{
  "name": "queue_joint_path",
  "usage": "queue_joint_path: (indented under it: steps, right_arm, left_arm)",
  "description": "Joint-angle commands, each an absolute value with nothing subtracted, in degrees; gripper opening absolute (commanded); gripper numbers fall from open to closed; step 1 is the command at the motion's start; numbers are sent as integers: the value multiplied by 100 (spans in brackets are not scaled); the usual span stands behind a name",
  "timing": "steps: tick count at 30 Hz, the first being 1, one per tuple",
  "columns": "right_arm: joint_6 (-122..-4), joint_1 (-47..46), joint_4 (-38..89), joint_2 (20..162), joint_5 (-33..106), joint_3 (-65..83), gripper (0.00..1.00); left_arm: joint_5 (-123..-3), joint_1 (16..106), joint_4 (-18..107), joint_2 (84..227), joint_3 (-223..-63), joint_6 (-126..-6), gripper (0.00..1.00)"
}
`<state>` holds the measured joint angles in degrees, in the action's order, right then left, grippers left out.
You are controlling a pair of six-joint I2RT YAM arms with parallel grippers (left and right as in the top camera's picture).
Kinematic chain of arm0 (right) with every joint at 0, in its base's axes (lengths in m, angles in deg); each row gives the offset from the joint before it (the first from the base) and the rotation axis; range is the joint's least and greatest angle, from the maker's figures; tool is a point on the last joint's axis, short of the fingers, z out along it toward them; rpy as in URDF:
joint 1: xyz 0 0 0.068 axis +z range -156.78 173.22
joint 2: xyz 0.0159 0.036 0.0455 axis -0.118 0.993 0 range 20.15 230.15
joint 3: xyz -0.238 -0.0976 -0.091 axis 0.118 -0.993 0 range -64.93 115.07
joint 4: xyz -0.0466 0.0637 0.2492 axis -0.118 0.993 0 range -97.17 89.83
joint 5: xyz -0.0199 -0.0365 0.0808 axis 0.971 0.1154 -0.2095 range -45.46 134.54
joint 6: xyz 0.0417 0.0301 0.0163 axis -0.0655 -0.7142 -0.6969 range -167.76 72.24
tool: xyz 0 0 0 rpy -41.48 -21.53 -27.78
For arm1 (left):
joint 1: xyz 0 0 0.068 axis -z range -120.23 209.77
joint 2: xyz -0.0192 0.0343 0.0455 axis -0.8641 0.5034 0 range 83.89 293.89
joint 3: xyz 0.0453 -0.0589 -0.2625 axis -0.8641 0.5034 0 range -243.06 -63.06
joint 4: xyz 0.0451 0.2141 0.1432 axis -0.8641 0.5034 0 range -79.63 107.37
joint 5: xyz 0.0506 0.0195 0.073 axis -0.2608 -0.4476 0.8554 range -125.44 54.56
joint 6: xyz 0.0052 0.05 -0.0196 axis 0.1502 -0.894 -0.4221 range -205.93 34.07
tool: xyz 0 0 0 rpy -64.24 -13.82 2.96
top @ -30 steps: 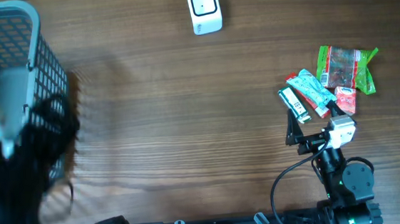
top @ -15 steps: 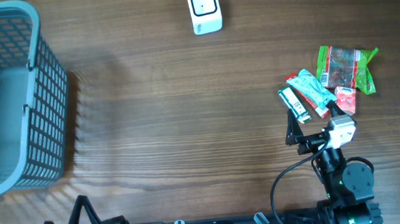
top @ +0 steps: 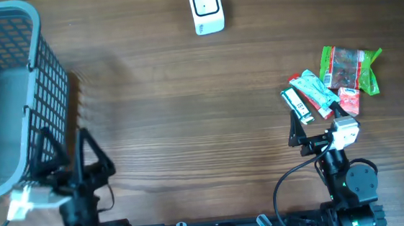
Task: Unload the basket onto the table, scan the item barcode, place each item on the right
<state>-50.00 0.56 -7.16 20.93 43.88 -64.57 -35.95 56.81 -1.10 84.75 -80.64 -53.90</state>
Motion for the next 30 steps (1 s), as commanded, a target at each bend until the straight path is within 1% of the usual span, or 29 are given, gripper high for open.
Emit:
queue_joint_path:
  steps: [1, 13, 19, 21, 23, 24, 27, 28, 30]
  right_arm:
    - [-4936, 64, -744, 2043, 4296, -6463, 100]
    - [-4934, 64, -744, 2043, 4298, -6463, 100]
    - [-4934, 64, -744, 2043, 4296, -6463, 100]
    - [-4934, 64, -744, 2043, 4298, -6463, 100]
    - [-4934, 64, -744, 2043, 4298, -6463, 100]
    - [-4934, 64, -744, 2043, 4296, -6463, 100]
    - [-4934, 64, -744, 2043, 4296, -6463, 100]
    - [-4934, 64, -744, 2043, 4296, -6463, 100]
    - [-4936, 64, -744, 2043, 4298, -6463, 100]
  left_arm:
    - [-3641, 5716, -381, 8412, -7428, -5458, 100]
    - [-3641, 5716, -352, 8410, -6434, -5460, 100]
    - [-3645, 5716, 592, 8410, -6338, -5504, 100]
    - [-3753, 5716, 1084, 8410, -6338, -5915, 100]
    - [-3895, 5716, 1473, 8410, -6338, -6653, 100]
    - [-4070, 5716, 1449, 8410, -6338, -7211, 100]
    - [-4378, 5716, 1425, 8410, -6338, -8328, 100]
    - [-4373, 5716, 1425, 8410, -6338, -8564, 100]
    - [-4349, 5716, 1416, 8410, -6338, -8570, 100]
